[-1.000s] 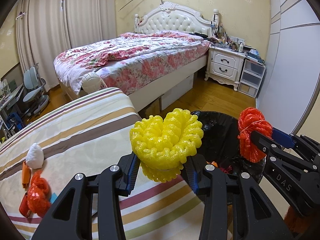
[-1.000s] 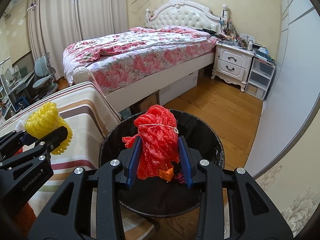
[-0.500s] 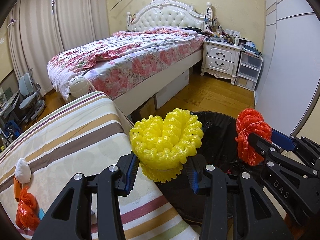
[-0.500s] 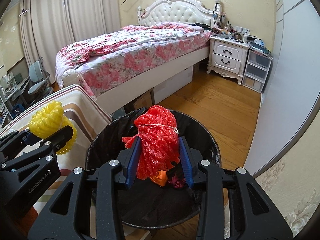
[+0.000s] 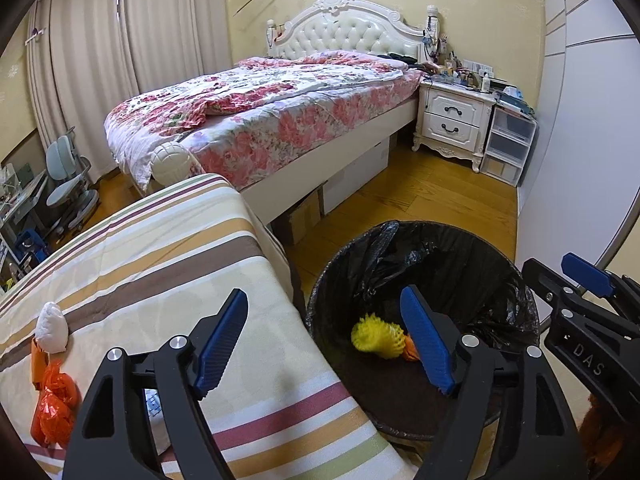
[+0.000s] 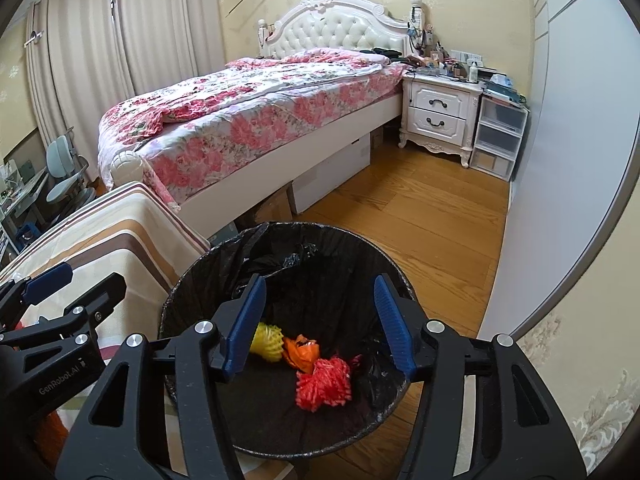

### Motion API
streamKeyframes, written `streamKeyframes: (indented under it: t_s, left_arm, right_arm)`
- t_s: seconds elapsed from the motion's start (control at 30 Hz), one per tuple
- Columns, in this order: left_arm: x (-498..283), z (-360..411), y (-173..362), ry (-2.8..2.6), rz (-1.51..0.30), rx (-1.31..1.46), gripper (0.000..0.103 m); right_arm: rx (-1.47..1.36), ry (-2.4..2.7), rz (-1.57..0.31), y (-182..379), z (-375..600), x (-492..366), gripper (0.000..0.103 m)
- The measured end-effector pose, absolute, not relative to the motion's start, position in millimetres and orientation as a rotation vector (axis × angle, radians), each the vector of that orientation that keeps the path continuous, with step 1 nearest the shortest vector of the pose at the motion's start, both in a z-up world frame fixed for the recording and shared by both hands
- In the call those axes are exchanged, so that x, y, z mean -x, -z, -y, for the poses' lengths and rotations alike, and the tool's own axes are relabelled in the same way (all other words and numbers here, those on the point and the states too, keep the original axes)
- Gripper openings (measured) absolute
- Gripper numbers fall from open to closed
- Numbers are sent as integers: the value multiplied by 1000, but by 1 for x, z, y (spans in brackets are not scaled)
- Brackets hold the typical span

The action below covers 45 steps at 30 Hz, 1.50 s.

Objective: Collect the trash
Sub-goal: 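Carry both items over the black bin and open both tools to drop them, then move the left tool back to the bed toward the lavender cloth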

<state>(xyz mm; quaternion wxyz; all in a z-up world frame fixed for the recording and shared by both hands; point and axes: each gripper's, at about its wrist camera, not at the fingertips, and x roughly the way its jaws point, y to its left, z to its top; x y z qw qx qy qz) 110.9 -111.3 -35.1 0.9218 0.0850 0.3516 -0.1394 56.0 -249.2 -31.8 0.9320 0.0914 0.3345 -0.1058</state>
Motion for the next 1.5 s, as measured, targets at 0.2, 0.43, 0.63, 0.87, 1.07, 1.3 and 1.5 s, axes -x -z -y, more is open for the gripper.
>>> streamKeyframes:
  t_s: [0.2,0.43,0.63,0.87,1.07,1.3,1.5]
  left_arm:
    - [-100,102,29,285,-718,-170,77]
    - [-82,81,22,266,-717,-154,77]
    - [-61,56,18,235,-714,-145,77]
    - [-35,24,19,185,-713,-137,77]
    - [-16,-3,18,146,-708,-124,77]
    - [3,-39,21,82,-711,-113,77]
    - [14,-71,30,18,-734,-97,77]
  right_arm:
    - [-182,213,-681,28,242,-47,60]
    - [-175,187,-689,23,224,-31,62]
    - [-172,151,-687,19,204,-14,62]
    - [-163,109,-683,16,180,8,62]
    - [-151,69,-684,15,161,25,62]
    - [-132,13,-686,14,135,37,62]
    - [-114,-36,-692,16,111,44,62]
